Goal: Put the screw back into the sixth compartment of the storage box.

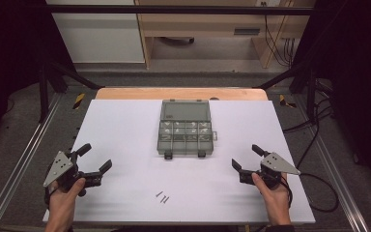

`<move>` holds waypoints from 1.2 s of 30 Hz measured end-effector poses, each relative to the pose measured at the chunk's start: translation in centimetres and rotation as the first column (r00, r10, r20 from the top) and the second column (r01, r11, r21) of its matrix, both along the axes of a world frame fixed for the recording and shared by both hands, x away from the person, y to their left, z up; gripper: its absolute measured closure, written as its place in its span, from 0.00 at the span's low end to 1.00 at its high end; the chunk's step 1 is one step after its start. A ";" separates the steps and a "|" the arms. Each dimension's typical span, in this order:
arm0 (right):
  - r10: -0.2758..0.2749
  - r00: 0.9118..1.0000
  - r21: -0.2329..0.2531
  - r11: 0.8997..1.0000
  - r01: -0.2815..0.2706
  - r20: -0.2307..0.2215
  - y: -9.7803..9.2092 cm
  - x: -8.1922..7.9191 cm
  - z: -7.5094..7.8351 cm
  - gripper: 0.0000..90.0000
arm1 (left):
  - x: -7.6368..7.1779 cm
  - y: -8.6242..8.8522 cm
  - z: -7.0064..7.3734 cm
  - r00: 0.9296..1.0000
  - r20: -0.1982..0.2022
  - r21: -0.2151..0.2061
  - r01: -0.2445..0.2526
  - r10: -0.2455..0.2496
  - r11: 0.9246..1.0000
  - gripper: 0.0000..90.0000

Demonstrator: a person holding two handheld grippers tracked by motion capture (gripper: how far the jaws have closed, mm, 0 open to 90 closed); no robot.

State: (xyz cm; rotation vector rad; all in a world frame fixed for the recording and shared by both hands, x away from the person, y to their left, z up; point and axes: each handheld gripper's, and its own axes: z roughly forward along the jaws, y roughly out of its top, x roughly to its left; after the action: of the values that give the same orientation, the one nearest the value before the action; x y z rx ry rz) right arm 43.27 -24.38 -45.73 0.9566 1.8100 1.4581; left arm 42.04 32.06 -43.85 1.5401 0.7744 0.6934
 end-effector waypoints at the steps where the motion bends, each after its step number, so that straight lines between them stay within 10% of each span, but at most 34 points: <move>1: 0.000 1.000 0.000 1.000 0.000 0.000 0.0 0.0 0.0 0.09 | 0.0 0.0 0.0 1.000 0.000 0.000 0.000 0.000 1.000 0.01; 11: -0.028 0.999 -0.033 0.999 0.029 0.019 0.1 -0.4 -0.2 0.09 | -0.5 -1.2 0.3 0.999 -0.032 0.072 0.041 -0.039 0.997 0.02; 17: -0.045 0.999 -0.022 0.999 0.046 0.018 -0.2 -0.7 -0.2 0.08 | -0.3 -3.7 0.9 0.986 -0.140 0.117 0.106 -0.089 0.987 0.04; 22: -0.061 0.998 -0.005 0.998 0.061 0.021 -0.2 -0.7 0.0 0.07 | 0.1 -6.4 1.3 0.957 -0.246 0.193 0.206 -0.156 0.959 0.04; 26: -0.062 0.998 -0.011 0.998 0.062 0.022 0.0 -0.8 0.0 0.06 | 0.4 -8.5 1.7 0.925 -0.325 0.275 0.292 -0.198 0.916 0.05; 29: -0.058 0.998 -0.014 0.998 0.058 0.029 -0.1 -0.8 0.1 0.06 | 0.5 -9.4 2.0 0.914 -0.352 0.302 0.314 -0.201 0.900 0.08; 32: -0.053 0.998 -0.030 0.998 0.054 0.023 0.0 -0.9 0.0 0.06 | 1.1 -10.9 2.1 0.883 -0.414 0.307 0.364 -0.221 0.879 0.09; 33: -0.056 0.998 -0.019 0.998 0.057 0.020 0.0 -0.9 0.0 0.06 | 1.3 -11.6 2.2 0.870 -0.439 0.327 0.389 -0.226 0.861 0.11; 36: -0.059 0.998 -0.015 0.998 0.060 0.014 0.0 -0.7 -0.1 0.06 | 1.5 -12.8 2.6 0.874 -0.445 0.381 0.381 -0.194 0.842 0.15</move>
State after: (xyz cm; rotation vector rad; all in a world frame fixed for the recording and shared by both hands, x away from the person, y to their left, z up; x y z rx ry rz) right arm 42.58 -24.36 -45.83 0.9822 1.7660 1.4087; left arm 43.53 19.25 -41.24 2.2284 0.6638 0.3455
